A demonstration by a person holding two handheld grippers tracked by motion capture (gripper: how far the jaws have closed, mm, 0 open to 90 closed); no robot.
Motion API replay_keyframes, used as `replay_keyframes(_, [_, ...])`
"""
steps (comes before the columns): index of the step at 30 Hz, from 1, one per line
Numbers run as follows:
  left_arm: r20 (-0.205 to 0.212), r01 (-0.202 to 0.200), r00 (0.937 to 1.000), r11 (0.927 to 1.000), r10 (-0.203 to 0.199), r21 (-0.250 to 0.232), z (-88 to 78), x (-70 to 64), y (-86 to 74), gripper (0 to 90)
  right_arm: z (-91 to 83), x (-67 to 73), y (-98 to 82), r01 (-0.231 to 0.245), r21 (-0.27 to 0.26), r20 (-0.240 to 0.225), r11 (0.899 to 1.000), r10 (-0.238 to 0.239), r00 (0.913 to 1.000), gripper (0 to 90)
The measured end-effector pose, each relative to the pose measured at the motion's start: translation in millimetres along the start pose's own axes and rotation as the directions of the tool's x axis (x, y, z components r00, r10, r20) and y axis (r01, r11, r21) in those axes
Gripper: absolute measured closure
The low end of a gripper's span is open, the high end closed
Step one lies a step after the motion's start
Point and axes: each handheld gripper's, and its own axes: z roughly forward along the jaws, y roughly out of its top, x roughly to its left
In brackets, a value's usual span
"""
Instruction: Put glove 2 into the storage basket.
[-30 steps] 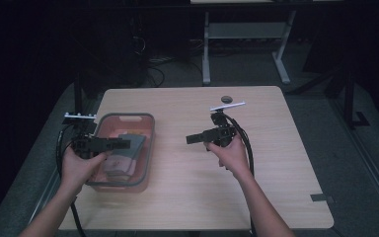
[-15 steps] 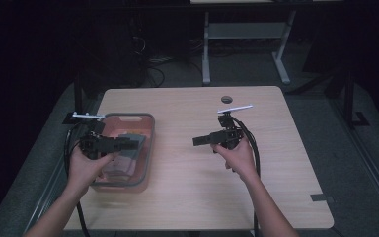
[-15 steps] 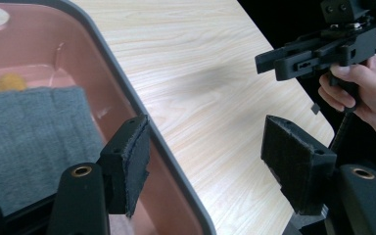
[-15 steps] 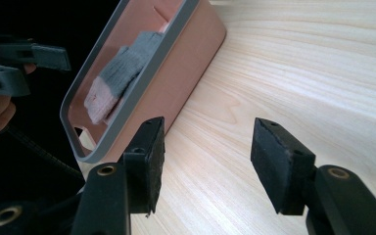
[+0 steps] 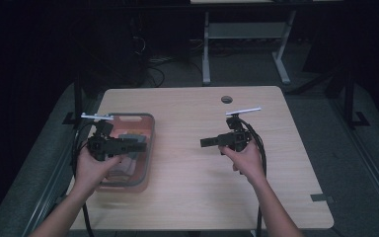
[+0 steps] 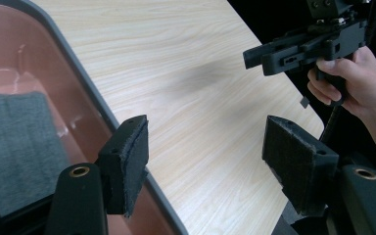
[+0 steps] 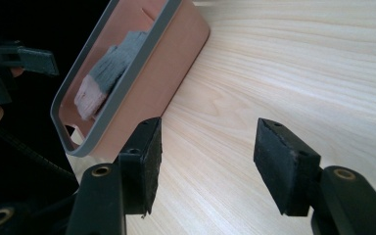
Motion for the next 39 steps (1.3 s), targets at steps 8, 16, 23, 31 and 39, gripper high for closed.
replay_keyframes(8, [0.016,-0.016,0.9998,0.9997,0.015,0.018,11.1,-6.6,-0.9,34.0,-6.8,-8.3,-5.1,-0.013,-0.004,0.010,1.000,0.013,0.9999,43.6])
replay_keyframes(16, [0.038,-0.037,0.9986,0.9990,0.036,0.024,18.5,-13.5,0.3,32.8,-14.2,-19.0,-11.6,-0.033,-0.012,0.018,0.999,0.033,0.9993,43.0])
replay_keyframes(23, [0.054,-0.054,0.9972,0.9981,0.052,0.030,23.3,-20.5,-0.9,32.5,-20.9,-26.6,-17.3,-0.046,-0.019,0.029,0.999,0.047,0.9985,41.9])
replay_keyframes(31, [0.073,-0.068,0.9952,0.9969,0.066,0.038,30.4,-28.8,-3.4,32.4,-29.8,-34.2,-23.1,-0.053,-0.032,0.037,0.998,0.054,0.9978,41.0])
replay_keyframes(39, [0.101,-0.089,0.9913,0.9951,0.084,0.044,40.9,-37.6,-7.7,32.4,-33.7,-43.2,-31.9,-0.064,-0.029,0.045,0.998,0.065,0.9968,40.1])
